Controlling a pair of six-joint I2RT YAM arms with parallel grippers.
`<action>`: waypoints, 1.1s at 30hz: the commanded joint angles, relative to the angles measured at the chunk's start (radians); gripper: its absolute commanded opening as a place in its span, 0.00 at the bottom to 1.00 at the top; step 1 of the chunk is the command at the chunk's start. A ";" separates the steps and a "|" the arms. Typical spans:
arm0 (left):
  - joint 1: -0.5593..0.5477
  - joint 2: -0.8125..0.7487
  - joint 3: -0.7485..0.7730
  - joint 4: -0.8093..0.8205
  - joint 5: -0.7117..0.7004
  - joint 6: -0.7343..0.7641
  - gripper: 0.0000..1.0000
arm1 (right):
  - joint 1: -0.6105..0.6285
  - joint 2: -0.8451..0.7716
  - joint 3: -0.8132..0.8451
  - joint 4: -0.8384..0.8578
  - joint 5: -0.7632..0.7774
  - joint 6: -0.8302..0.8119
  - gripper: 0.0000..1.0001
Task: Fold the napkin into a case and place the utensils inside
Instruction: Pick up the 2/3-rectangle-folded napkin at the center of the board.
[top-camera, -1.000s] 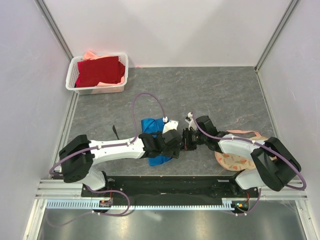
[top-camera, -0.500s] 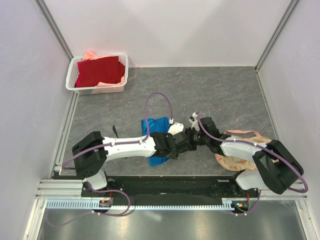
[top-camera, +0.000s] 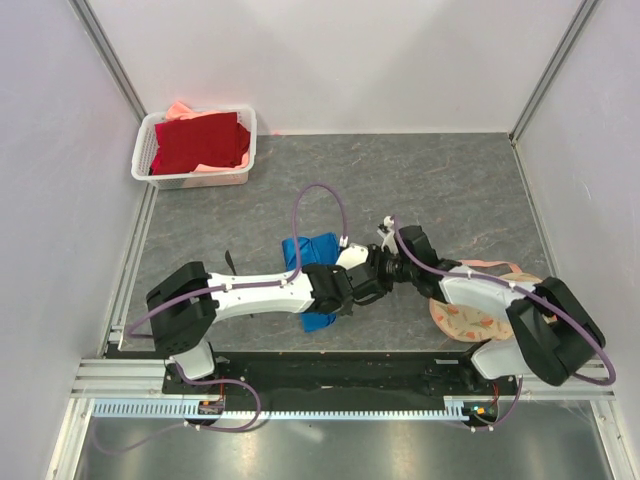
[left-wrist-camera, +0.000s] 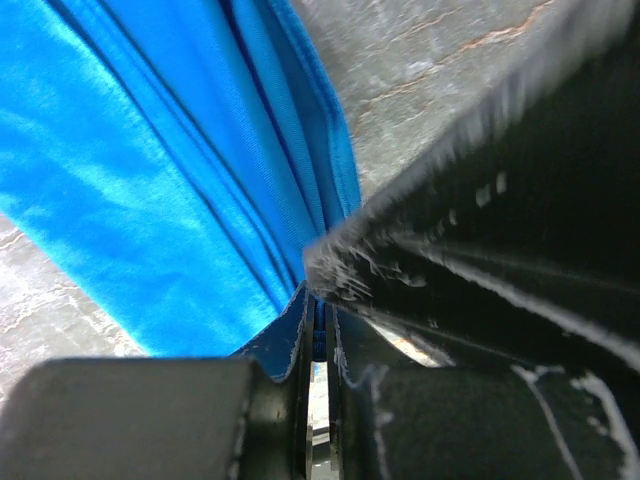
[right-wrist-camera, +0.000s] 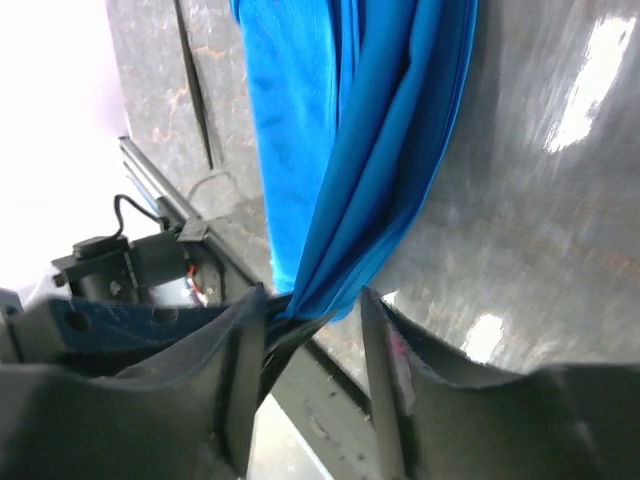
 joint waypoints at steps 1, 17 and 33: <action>0.007 -0.073 -0.037 0.040 -0.045 0.013 0.07 | -0.058 0.098 0.117 -0.050 -0.054 -0.126 0.56; 0.005 -0.163 -0.102 0.086 0.004 0.015 0.02 | -0.117 0.464 0.357 0.019 -0.143 -0.268 0.78; 0.005 -0.194 -0.146 0.129 0.050 0.009 0.02 | -0.117 0.589 0.455 0.092 -0.088 -0.276 0.46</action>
